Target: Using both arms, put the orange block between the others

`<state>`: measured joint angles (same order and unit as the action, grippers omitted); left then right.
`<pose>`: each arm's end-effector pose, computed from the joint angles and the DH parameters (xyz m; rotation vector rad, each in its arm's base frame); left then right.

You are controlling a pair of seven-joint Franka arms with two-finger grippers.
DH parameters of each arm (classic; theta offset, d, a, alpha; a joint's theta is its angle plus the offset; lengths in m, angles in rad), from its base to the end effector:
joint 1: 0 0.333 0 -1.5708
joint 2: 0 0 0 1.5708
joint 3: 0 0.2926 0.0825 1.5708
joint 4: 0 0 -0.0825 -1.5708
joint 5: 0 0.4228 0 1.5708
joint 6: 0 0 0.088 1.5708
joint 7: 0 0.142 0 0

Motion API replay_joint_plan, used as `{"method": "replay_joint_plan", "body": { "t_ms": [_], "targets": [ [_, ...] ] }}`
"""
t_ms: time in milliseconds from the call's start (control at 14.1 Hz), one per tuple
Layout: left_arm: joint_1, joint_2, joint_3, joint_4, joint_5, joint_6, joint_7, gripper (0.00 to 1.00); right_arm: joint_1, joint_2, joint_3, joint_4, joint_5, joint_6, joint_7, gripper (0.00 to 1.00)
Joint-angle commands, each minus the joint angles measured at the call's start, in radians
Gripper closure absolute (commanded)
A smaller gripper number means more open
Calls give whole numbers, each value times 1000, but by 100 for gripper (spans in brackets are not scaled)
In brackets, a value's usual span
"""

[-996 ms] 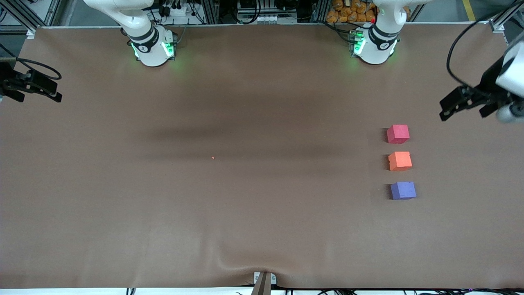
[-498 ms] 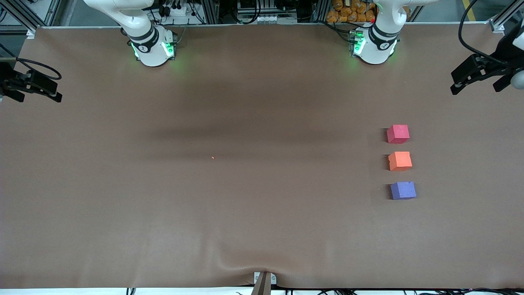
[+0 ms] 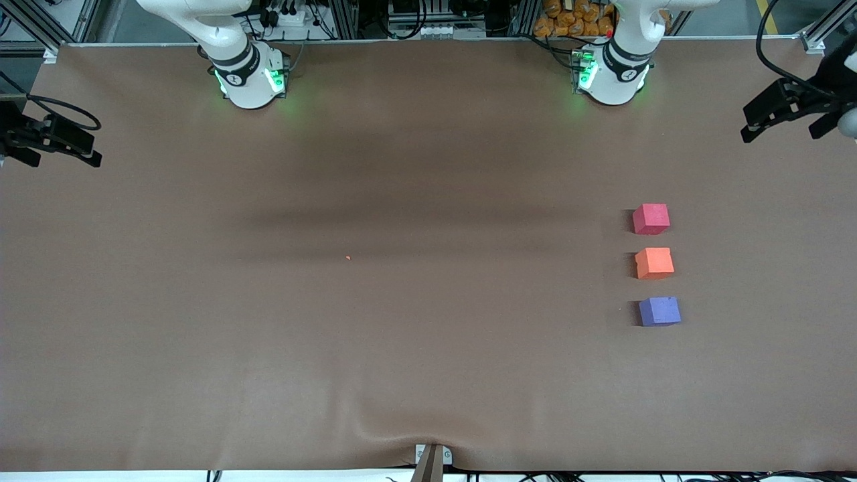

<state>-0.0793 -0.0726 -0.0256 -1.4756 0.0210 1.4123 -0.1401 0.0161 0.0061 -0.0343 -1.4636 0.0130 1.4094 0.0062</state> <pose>0.5507 -0.0553 0.6416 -3.1197 -0.0603 -0.0187 0.5758 -0.0084 0.6028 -3.1269 0.0355 0.0942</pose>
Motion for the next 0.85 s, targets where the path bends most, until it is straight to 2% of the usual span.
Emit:
{"method": "replay_joint_plan", "body": {
  "t_ms": [0, 498, 783],
  "targets": [
    [-17, -65, 21, -78, -15, 5, 11, 0, 13, -9, -9, -11, 2, 5, 14, 0],
    [0, -93, 0, -124, -13, 22, 7, 0, 13, -8, -9, -11, 2, 5, 14, 0],
    [7, -55, 7, -94, -12, 27, 13, 0, 12, -8, -9, -12, 2, 5, 14, 0]
  ]
}}
